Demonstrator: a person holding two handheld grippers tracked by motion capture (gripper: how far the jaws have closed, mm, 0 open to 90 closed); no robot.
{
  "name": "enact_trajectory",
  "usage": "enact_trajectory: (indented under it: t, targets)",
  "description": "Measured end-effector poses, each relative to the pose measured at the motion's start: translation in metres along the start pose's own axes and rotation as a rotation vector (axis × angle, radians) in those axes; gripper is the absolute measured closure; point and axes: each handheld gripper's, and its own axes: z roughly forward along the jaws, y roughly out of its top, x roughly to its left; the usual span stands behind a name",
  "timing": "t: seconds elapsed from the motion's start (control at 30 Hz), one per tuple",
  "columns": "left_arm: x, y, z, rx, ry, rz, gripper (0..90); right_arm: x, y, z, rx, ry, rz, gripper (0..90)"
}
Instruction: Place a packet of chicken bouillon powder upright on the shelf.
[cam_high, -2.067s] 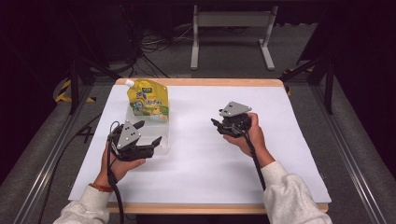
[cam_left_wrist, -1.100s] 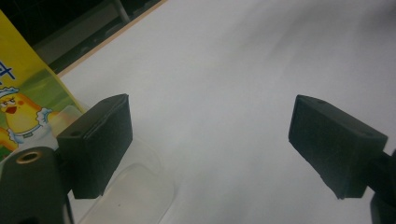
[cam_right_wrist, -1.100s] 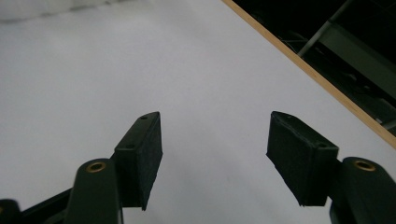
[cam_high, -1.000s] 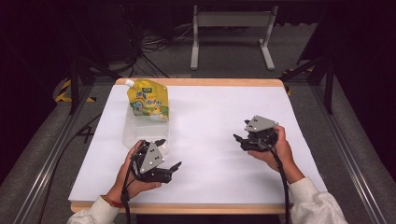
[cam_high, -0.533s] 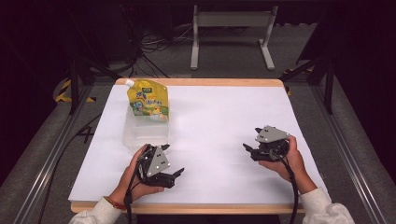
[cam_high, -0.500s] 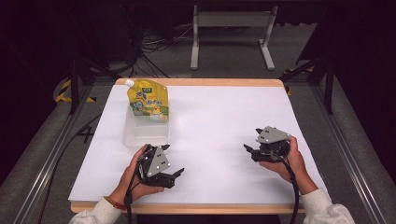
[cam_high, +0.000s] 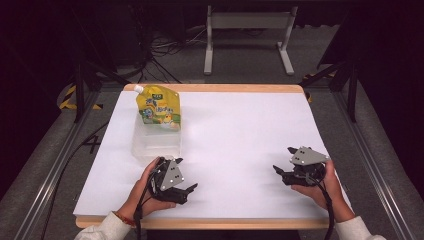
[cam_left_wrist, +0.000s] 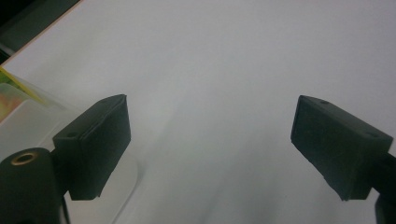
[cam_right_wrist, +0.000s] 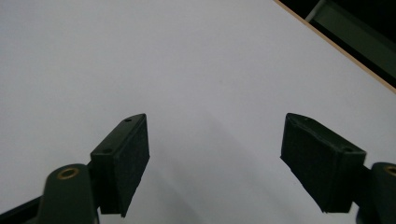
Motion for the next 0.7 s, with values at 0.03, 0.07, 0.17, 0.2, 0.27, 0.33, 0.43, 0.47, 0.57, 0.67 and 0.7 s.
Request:
enact_trajectory:
  t: [0.03,0.07,0.17,0.2,0.27,0.33,0.43,0.47,0.57,0.67,0.7]
  targets:
    - [0.0,-0.001,0.001,0.0,0.001,0.0,12.5,0.0,-0.003,-0.002,0.0,0.0,0.007,22.5]
    - [0.001,-0.001,0.001,0.004,-0.004,-0.003,12.4,-0.001,-0.005,-0.004,-0.002,-0.003,0.012,21.6]
    - [0.002,-0.002,0.003,0.01,-0.01,-0.011,12.3,-0.001,-0.013,-0.008,0.002,-0.022,0.019,20.1]
    - [0.003,-0.003,0.003,0.012,-0.012,-0.013,12.2,-0.001,-0.016,-0.01,-0.001,-0.025,0.019,20.0]
    - [0.003,-0.003,0.004,0.013,-0.017,-0.017,12.2,-0.001,-0.021,-0.013,-0.006,-0.024,0.026,19.5]
    - [0.004,-0.004,0.004,0.015,-0.021,-0.021,12.2,-0.001,-0.026,-0.015,-0.005,-0.026,0.037,19.0]
    - [0.004,-0.005,0.005,0.016,-0.031,-0.023,12.2,-0.001,-0.034,-0.019,-0.004,-0.031,0.058,18.1]
    - [0.003,-0.006,0.005,0.018,-0.029,-0.02,12.2,-0.001,-0.037,-0.021,-0.006,-0.032,0.063,18.0]
    - [0.003,-0.008,0.005,0.024,-0.034,-0.02,12.1,0.0,-0.046,-0.025,-0.002,-0.036,0.081,17.4]
    - [0.003,-0.01,0.004,0.024,-0.03,-0.02,12.0,0.001,-0.053,-0.028,-0.001,-0.039,0.096,16.9]
    - [0.003,-0.011,0.004,0.021,-0.035,-0.028,12.0,0.002,-0.057,-0.029,0.004,-0.035,0.11,16.4]
